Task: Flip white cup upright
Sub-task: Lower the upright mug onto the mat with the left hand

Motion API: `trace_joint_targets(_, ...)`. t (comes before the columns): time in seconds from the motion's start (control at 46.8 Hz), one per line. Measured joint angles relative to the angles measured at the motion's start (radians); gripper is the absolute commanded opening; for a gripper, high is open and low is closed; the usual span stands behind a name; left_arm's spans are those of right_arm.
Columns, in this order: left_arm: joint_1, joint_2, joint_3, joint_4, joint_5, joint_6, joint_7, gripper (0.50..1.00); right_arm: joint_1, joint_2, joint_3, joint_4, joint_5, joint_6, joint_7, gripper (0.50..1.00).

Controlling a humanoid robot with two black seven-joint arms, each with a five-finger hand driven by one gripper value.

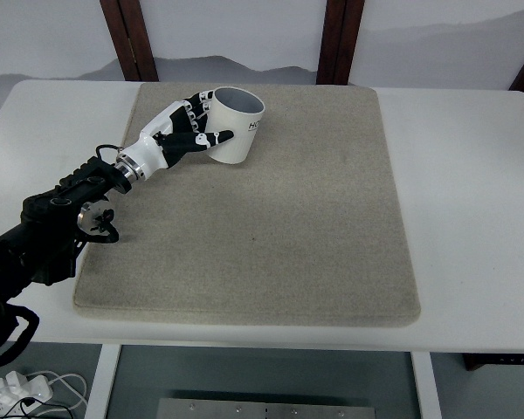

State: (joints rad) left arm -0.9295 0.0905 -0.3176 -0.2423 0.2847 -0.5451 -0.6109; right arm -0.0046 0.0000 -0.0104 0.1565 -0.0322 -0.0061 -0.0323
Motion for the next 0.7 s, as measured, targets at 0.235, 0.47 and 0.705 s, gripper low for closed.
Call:
trace_joint_targets(0.235,0.0,0.0,-0.01,-0.001,-0.002,0.003,0.0,0.823,0.0,0.0,0.0,0.0,0.0,0.0,0.0,0.952)
trace_joint_targets(0.47,-0.001,0.0,-0.008,-0.003,-0.002,0.002,0.0,0.898,0.0,0.0,0.0,0.0,0.0,0.0,0.0,0.952)
trace_joint_targets(0.705,-0.004,0.001,-0.014,-0.003,-0.007,-0.004,0.0,0.983,0.0,0.0,0.0,0.0,0.0,0.0,0.0,0.952)
